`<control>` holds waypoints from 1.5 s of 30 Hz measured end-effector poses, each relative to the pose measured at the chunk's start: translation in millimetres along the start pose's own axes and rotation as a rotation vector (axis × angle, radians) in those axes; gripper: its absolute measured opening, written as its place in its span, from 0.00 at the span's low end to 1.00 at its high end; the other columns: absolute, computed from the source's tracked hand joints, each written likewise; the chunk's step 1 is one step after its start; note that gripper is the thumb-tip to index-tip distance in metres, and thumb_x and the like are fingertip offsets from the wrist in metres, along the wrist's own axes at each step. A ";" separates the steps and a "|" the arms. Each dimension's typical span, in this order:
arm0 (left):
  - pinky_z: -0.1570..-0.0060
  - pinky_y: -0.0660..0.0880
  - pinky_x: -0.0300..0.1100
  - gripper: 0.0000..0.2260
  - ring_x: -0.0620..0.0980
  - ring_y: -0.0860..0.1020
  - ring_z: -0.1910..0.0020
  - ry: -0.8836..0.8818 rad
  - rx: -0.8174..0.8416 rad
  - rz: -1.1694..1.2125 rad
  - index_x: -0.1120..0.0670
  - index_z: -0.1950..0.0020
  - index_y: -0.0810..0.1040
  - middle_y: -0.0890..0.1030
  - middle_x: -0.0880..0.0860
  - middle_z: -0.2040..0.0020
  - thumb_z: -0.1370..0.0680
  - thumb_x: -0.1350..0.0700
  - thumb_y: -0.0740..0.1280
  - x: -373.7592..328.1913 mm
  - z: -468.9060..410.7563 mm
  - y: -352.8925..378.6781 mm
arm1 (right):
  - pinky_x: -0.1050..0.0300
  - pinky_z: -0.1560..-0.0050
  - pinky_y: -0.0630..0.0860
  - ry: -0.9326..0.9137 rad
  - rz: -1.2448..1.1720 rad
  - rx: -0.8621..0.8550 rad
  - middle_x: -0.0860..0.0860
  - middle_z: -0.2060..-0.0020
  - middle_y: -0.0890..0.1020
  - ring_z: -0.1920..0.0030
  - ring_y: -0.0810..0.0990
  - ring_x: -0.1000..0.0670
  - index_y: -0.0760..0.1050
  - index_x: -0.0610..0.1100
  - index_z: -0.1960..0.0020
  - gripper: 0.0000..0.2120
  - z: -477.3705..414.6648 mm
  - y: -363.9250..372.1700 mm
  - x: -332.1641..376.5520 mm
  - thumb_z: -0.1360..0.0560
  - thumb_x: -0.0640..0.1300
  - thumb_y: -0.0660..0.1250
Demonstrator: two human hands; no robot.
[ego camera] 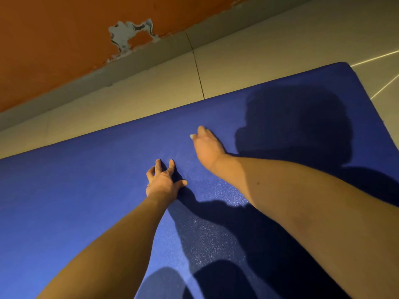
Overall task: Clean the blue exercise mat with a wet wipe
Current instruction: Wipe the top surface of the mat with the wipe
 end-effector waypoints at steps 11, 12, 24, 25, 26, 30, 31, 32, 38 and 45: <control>0.33 0.70 0.56 0.37 0.56 0.43 0.21 -0.001 0.002 0.015 0.39 0.19 0.49 0.41 0.47 0.18 0.22 0.37 0.66 0.0 1.3 -0.4 | 0.47 0.57 0.65 0.301 -0.161 -0.110 0.41 0.43 0.80 0.49 0.77 0.40 0.60 0.46 0.61 0.14 -36.0 -56.5 -135.6 0.18 0.45 0.58; 0.34 0.70 0.57 0.37 0.56 0.43 0.21 0.002 -0.001 0.015 0.39 0.19 0.49 0.41 0.47 0.18 0.22 0.37 0.66 -0.1 0.8 -0.3 | 0.47 0.58 0.66 0.312 -0.156 -0.128 0.41 0.43 0.80 0.47 0.78 0.39 0.62 0.46 0.61 0.12 -36.7 -56.2 -131.9 0.20 0.45 0.58; 0.34 0.70 0.60 0.37 0.56 0.43 0.22 0.005 0.001 0.009 0.38 0.19 0.49 0.41 0.47 0.18 0.22 0.37 0.66 1.1 -0.3 0.1 | 0.45 0.42 0.71 -0.123 -0.089 0.062 0.38 0.39 0.74 0.39 0.74 0.38 0.72 0.38 0.40 0.09 -40.7 5.8 2.2 0.15 0.42 0.58; 0.34 0.71 0.60 0.37 0.56 0.42 0.22 0.007 -0.001 0.009 0.38 0.19 0.49 0.41 0.47 0.19 0.22 0.37 0.65 1.1 -0.4 0.0 | 0.45 0.46 0.72 -0.101 -0.089 -0.003 0.39 0.43 0.74 0.44 0.75 0.39 0.70 0.41 0.45 0.07 -49.0 -8.8 -17.8 0.16 0.45 0.60; 0.34 0.71 0.60 0.37 0.56 0.42 0.22 0.007 -0.003 0.009 0.38 0.19 0.49 0.41 0.46 0.19 0.22 0.37 0.65 1.3 -0.1 0.0 | 0.47 0.49 0.72 -0.015 -0.077 -0.058 0.41 0.45 0.74 0.48 0.74 0.40 0.68 0.43 0.48 0.06 -56.6 -25.2 -45.5 0.17 0.46 0.61; 0.36 0.73 0.61 0.37 0.56 0.42 0.22 0.015 -0.010 0.000 0.38 0.19 0.48 0.41 0.46 0.19 0.22 0.36 0.65 1.6 0.0 0.8 | 0.52 0.63 0.65 0.346 -0.110 -0.136 0.45 0.52 0.74 0.56 0.72 0.42 0.65 0.43 0.49 0.03 -68.0 -65.5 -124.7 0.18 0.42 0.57; 0.35 0.73 0.61 0.37 0.56 0.42 0.22 0.018 -0.010 0.001 0.39 0.19 0.48 0.41 0.47 0.19 0.22 0.36 0.65 1.4 0.0 1.4 | 0.52 0.65 0.65 0.392 -0.105 -0.141 0.45 0.51 0.74 0.57 0.72 0.43 0.65 0.42 0.48 0.02 -68.6 -67.8 -128.6 0.17 0.40 0.55; 0.35 0.72 0.61 0.37 0.56 0.42 0.22 0.019 -0.011 0.005 0.39 0.19 0.48 0.41 0.47 0.19 0.22 0.37 0.65 1.0 -0.4 1.8 | 0.52 0.64 0.65 0.444 -0.146 -0.162 0.43 0.50 0.75 0.57 0.72 0.43 0.66 0.41 0.47 0.03 -70.9 -64.5 -129.8 0.18 0.37 0.54; 0.32 0.69 0.64 0.38 0.57 0.42 0.22 0.023 -0.007 0.013 0.40 0.19 0.48 0.40 0.48 0.19 0.22 0.38 0.66 1.3 -4.2 4.5 | 0.60 0.59 0.63 0.388 -0.238 -0.035 0.47 0.60 0.66 0.53 0.66 0.46 0.73 0.43 0.51 0.09 -82.8 -30.5 -69.3 0.22 0.33 0.56; 0.33 0.69 0.64 0.38 0.57 0.42 0.22 0.021 0.000 0.013 0.40 0.19 0.48 0.40 0.48 0.19 0.22 0.38 0.66 1.7 -3.8 3.7 | 0.44 0.39 0.71 -0.077 -0.080 0.102 0.36 0.34 0.72 0.36 0.72 0.35 0.75 0.36 0.35 0.14 -84.2 0.7 10.3 0.18 0.35 0.58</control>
Point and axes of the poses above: each hand's wrist, its own z-axis away from the middle knuckle, its own y-axis out of the palm, x = y × z, the point moved 9 cm from there along -z, towards the middle knuckle
